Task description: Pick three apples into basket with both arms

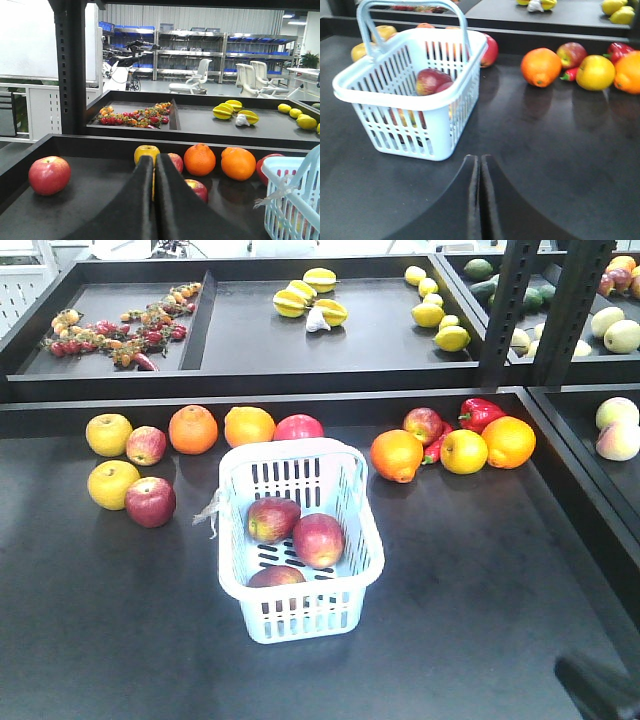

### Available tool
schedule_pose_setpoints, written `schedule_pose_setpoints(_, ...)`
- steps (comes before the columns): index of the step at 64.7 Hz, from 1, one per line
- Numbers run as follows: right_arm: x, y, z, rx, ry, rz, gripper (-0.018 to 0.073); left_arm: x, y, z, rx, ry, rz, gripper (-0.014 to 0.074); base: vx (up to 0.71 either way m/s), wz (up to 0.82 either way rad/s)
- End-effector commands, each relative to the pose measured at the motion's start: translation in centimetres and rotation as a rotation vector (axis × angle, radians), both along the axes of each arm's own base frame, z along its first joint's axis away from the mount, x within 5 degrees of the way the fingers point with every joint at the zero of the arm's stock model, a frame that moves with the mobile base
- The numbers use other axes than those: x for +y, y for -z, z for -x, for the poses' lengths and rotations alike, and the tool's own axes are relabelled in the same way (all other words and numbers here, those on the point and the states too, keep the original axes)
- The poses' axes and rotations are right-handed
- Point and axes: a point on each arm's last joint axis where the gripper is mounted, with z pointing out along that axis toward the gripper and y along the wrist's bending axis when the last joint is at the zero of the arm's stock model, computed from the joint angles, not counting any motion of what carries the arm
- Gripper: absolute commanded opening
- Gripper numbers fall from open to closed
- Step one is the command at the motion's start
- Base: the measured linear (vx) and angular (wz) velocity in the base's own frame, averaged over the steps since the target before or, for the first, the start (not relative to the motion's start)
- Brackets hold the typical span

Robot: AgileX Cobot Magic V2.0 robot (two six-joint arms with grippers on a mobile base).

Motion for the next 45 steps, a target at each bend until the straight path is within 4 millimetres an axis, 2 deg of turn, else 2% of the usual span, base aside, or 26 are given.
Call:
schedule_pose_setpoints(1,-0.3,-0.3,0.3,-0.151,0.025,-0.074,-0.0005,0.0,0.1,0.1,-0.063,0.005,0.011,-0.0006,0.00,0.00)
schedule_pose_setpoints(6,-0.8,-0.4,0.6,-0.154,0.073,-0.090,-0.0005,0.0,0.1,0.1,-0.063,0.005,0.011,-0.0006,0.00,0.00)
schedule_pose_setpoints(15,-1.9,-1.1,1.2,-0.279,0.207,-0.069,-0.0005,0.0,0.1,0.1,-0.063,0.005,0.011,-0.0006,0.00,0.00)
schedule_pose_setpoints(24,-2.5,-1.6,2.1,-0.391,0.267,-0.041,-0.0005,0.0,0.1,0.1,-0.063,0.005,0.011,-0.0006,0.00,0.00)
schedule_pose_setpoints(45,-2.5,-1.6,2.0,-0.386,0.281,-0.031,-0.0005,0.0,0.1,0.1,-0.063,0.005,0.011,-0.0006,0.00,0.00)
